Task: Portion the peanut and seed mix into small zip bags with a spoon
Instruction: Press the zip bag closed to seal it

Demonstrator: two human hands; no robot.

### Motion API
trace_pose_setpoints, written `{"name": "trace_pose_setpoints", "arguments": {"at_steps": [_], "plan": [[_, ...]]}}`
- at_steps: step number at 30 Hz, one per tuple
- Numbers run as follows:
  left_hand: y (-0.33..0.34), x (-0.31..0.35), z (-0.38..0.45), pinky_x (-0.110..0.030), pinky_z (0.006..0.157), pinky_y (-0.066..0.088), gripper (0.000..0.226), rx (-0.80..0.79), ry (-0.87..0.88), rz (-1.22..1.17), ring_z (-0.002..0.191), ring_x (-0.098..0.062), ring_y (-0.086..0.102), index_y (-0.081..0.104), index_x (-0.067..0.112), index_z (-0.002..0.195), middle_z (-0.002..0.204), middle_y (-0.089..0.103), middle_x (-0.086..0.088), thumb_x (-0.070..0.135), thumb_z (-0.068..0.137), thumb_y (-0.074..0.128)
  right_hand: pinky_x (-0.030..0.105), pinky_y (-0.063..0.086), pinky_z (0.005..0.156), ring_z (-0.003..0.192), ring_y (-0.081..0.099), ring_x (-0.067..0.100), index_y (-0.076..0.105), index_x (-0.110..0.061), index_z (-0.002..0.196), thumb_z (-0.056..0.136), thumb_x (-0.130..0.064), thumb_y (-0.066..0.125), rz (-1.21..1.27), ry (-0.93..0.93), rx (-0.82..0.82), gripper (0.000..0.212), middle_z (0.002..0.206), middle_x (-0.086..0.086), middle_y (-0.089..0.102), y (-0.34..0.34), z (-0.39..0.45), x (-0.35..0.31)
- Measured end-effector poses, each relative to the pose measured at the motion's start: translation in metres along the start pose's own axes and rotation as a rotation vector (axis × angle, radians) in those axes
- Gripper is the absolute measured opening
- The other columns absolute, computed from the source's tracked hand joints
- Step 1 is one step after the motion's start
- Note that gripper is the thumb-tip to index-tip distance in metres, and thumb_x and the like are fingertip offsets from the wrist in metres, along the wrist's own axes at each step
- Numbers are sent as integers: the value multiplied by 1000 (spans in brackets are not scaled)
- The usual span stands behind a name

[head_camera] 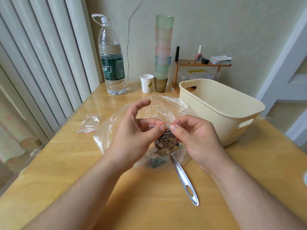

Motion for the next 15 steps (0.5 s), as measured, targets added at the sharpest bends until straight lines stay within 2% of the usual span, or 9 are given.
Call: {"name": "trace_pose_setpoints", "arguments": {"at_steps": [4,7,11,13,15], "plan": [[1,0,-1,-27,73,58,67,5,-3,-12,79,-17,74,47,23,139,90,79,-10,-4,86,78,27,56,72,76,66,14,77,-22,85,82,-23,78,-22,-20,-8,3,79,4,71,0,0,1],[3,1,-1,-26,73,59,67,4,-2,-24,80,-17,75,46,22,139,87,79,-9,-4,86,77,36,61,83,87,70,21,79,-29,91,84,-24,84,-49,-20,-54,10,90,12,75,0,0,1],[3,0,-2,-25,70,58,67,-10,-1,-21,76,-16,74,46,22,138,85,78,-7,-6,86,76,42,58,88,89,67,22,80,-30,91,85,-25,76,-116,-53,-54,9,91,8,75,1,1,2],[4,0,-3,-25,67,57,64,-25,-4,-36,72,-16,73,45,21,135,83,77,-7,-8,87,75,39,58,85,86,65,20,79,-29,88,85,-25,74,-140,-64,-51,6,89,9,72,2,1,3],[5,0,-3,-24,65,57,60,-29,-10,-58,70,-15,73,47,19,132,82,77,-7,-8,87,75,30,56,78,82,65,15,78,-26,85,86,-23,73,-100,-56,-57,6,84,5,70,3,1,2]]}}
Point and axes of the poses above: each hand's wrist, its own z-axis towards the middle knuckle, its own y-axis out of the palm, x = y × z, the point moved 3 cm from there along z, towards the middle knuckle
